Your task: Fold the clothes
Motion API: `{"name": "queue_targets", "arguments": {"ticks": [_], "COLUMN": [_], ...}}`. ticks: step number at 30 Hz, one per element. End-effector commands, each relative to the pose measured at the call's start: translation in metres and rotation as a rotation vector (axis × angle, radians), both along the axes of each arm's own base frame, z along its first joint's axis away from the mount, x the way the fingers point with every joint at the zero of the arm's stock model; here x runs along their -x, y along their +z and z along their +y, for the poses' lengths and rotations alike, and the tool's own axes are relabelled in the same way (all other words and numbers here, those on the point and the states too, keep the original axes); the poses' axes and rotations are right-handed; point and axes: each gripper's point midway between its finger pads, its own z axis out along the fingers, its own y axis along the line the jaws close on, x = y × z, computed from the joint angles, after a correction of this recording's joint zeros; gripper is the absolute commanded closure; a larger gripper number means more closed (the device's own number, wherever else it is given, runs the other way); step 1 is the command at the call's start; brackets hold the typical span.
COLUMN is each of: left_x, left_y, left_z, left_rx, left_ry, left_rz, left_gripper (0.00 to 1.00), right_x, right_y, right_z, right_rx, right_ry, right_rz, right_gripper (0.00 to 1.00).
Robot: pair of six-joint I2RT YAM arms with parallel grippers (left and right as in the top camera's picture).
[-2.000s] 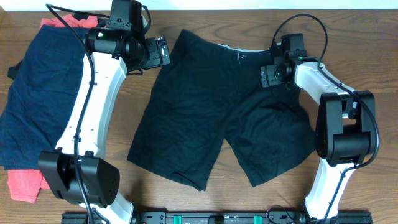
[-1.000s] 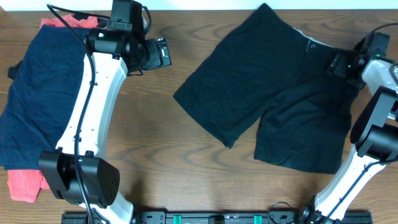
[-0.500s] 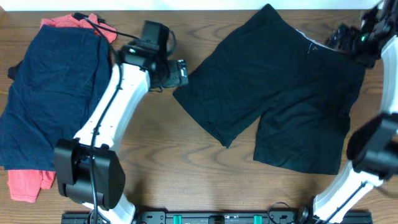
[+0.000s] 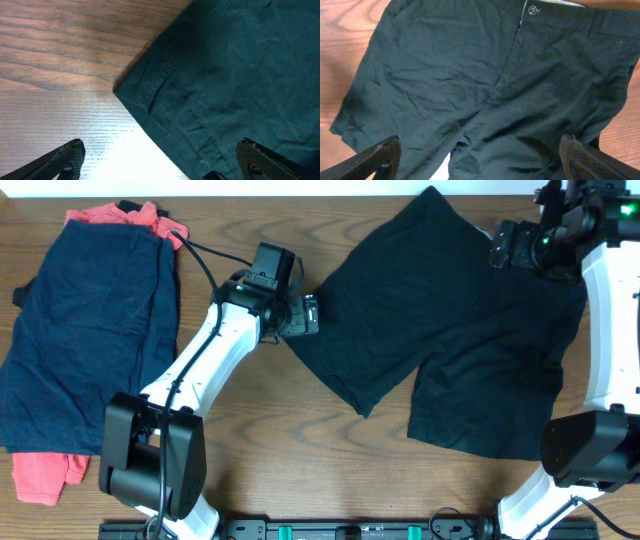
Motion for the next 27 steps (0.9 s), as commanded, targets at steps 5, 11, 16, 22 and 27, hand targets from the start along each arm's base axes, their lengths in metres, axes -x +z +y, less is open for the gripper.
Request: {"name": "queue_targets", "arguments": {"ticks": [5, 11, 16, 22, 27], "left_x": [0.002, -0.003, -0.008, -0.016, -0.017], "left_y": [-0.024, -0.048, -0.064, -0.076, -0.096], "left_z": [-0.009, -0.029, -0.029, -0.03, -0.031], "left_rx": [0.03, 0.088, 0.082, 0.076, 0.07], "left_ry": [-0.051, -0.175, -0.175, -0.171, -0.17], "left_rz": [0.024, 0.032, 0.041, 0.026, 0.048], "left_gripper": [0.02, 0.02, 0.02, 0.02, 0.02], "right_x": [0.0, 0.0, 0.0, 0.001, -0.001], "right_y": [-0.005, -0.005, -0.005, -0.008, -0.009], "right_z": [-0.003, -0.003, -0.003, -0.003, -0.003], "right_rx": [0.043, 0.051, 0.051, 0.049, 0.05], "right_ry": [0.01, 0.026, 0.027, 0.027, 0.027], "right_rz": [0.014, 0.014, 0.013, 0.021, 0.019], "right_gripper": [0.01, 0.01, 0.01, 0.01, 0.01]}}
